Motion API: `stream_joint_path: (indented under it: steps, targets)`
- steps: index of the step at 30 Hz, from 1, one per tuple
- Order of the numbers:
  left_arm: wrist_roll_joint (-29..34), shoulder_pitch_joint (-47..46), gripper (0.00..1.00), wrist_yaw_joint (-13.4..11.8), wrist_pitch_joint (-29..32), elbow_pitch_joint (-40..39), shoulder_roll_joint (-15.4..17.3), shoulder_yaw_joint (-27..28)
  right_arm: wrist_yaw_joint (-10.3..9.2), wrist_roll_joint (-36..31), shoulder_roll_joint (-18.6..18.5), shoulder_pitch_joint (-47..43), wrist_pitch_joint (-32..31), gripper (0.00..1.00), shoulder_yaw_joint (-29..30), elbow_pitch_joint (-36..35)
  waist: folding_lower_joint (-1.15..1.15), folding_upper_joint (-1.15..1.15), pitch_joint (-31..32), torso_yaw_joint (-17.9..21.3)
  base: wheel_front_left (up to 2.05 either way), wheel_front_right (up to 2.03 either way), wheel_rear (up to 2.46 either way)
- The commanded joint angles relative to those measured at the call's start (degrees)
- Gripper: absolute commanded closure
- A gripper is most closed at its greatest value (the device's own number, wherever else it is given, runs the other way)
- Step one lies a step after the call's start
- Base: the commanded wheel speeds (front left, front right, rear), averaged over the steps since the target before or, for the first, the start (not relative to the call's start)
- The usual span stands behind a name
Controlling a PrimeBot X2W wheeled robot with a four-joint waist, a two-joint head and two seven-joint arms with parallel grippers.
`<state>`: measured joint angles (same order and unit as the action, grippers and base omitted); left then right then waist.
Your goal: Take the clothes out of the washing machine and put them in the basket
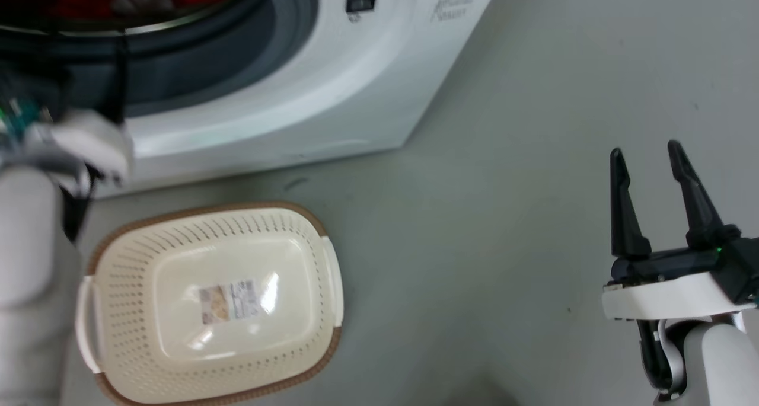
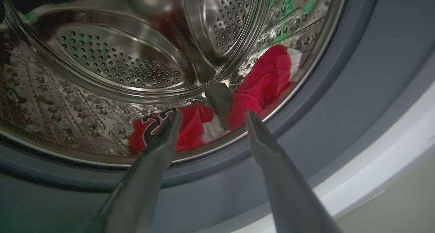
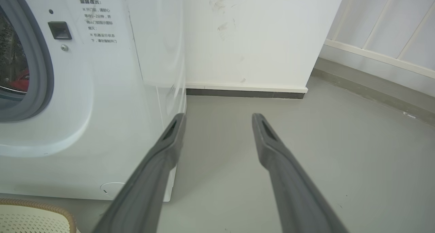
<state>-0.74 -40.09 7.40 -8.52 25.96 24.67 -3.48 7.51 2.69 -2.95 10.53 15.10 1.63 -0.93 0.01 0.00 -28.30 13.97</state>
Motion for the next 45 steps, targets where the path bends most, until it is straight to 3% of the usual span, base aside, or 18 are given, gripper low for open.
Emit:
stream_joint_path:
  steps: [1, 15, 23, 30, 40, 41, 42, 45]
  targets:
    - [-0.2, -2.1, 0.00, 0.0, 0.9, 0.8, 0.7, -0.6, -0.04, 0.4, 0.1, 1.2, 0.1, 0.00, -0.1, -0.5, -0.01, 0.00, -6.1, 3.5, 0.00, 0.00, 0.00]
    - [-5.3, -43.2, 0.00, 0.0, 33.1, 17.4, 14.7, -21.0, -0.05, 4.5, 0.1, 3.7, 0.1, 0.00, -4.1, -2.5, -0.01, 0.00, -17.8, 8.9, 0.00, 0.00, 0.00]
    - [-11.8, -56.6, 0.00, 0.0, 51.6, 20.7, 21.4, -31.9, -0.05, 7.1, 0.1, 2.9, 0.1, 0.00, -7.6, -3.4, -0.01, 0.00, -22.0, 13.4, 0.00, 0.00, 0.00]
    - [-16.9, -61.5, 0.00, 0.0, 59.4, 20.1, 24.5, -37.9, -0.05, 8.3, 0.1, 1.4, 0.1, 0.00, -7.5, -4.3, -0.01, 0.00, -23.6, 13.7, 0.00, 0.00, 0.00]
    - [-22.2, -61.9, 0.00, 0.0, 62.4, 21.5, 26.1, -41.4, -0.05, 8.9, 0.1, 1.6, 0.1, 0.00, -7.4, -5.2, -0.01, 0.00, -24.7, 13.4, 0.00, 0.00, 0.00]
    - [-22.5, -62.0, 0.34, 0.0, 62.3, 21.7, 26.2, -41.5, -0.05, 8.9, 0.1, 1.6, 0.1, 0.00, -7.3, -5.2, -0.01, 0.00, -24.7, 13.4, 0.00, 0.00, 0.00]
    - [-22.8, -62.0, 1.00, 0.0, 62.1, 21.9, 26.2, -41.5, -0.05, 8.8, 0.1, 1.6, 0.1, 0.00, -7.3, -5.2, -0.01, 0.00, -24.7, 13.4, 0.00, 0.00, 0.00]
    - [-23.6, -62.5, 1.00, 0.0, 61.4, 22.0, 26.0, -41.5, -0.05, 8.4, 0.1, 1.9, 0.1, 0.00, -7.3, -5.3, -0.01, 0.00, -24.6, 13.4, 0.00, 0.00, 0.00]
